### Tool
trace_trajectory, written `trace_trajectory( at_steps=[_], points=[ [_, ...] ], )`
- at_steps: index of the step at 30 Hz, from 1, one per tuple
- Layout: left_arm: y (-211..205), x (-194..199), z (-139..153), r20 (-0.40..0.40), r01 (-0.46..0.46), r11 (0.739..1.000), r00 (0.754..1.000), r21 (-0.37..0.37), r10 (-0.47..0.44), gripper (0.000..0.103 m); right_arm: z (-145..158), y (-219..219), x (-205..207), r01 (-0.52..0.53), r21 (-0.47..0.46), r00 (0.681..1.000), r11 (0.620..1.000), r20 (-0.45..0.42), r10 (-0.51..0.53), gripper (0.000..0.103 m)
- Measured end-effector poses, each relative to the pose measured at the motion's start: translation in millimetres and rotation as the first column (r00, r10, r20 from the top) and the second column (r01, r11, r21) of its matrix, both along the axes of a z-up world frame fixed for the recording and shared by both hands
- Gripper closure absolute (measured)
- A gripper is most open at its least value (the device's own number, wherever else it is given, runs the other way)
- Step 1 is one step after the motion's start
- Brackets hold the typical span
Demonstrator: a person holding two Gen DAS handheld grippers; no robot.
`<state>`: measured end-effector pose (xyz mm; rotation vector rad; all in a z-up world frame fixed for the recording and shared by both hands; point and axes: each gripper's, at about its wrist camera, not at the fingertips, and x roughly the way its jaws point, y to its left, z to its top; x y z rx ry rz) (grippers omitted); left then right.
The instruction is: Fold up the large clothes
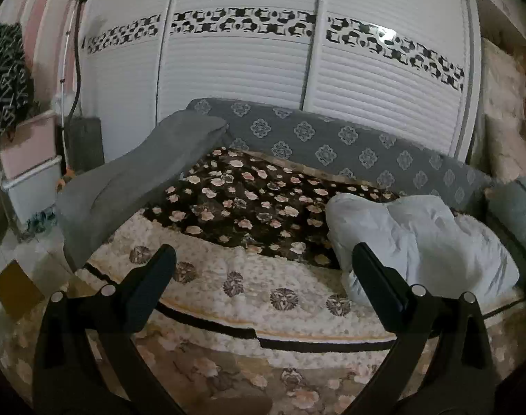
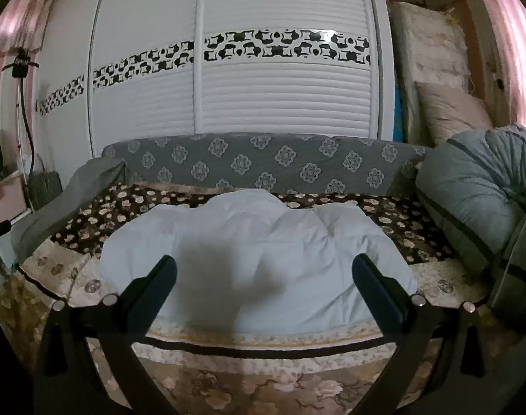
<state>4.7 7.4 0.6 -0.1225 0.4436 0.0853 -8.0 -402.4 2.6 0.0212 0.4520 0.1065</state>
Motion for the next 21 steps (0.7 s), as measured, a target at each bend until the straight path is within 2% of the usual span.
trace_trajectory(
  at_steps=[6, 17, 21],
  points=[
    [-12.7, 8.1, -4.9, -0.048, -0.036, 0.995, 0.998, 0.094, 0.041, 0.003, -0.4, -0.2, -0.3, 0.005, 0.000, 1.000, 1.000, -0.001, -0.005, 0.002],
    [-7.6, 9.0, -7.4, -0.060, -0.066, 0.995, 0.996, 0.077, 0.071, 0.003, -1.5, 3.3, 0.0, -0.002, -0.006, 1.000, 1.000, -0.015, 0.002, 0.002],
    [-13.0, 7.2, -6.7, -0.047, -0.056, 0.993, 0.997, 0.102, 0.062, 0.003, -0.9, 4.4, 0.1, -0.002, -0.008, 1.000, 1.000, -0.017, 0.002, 0.002]
  ],
)
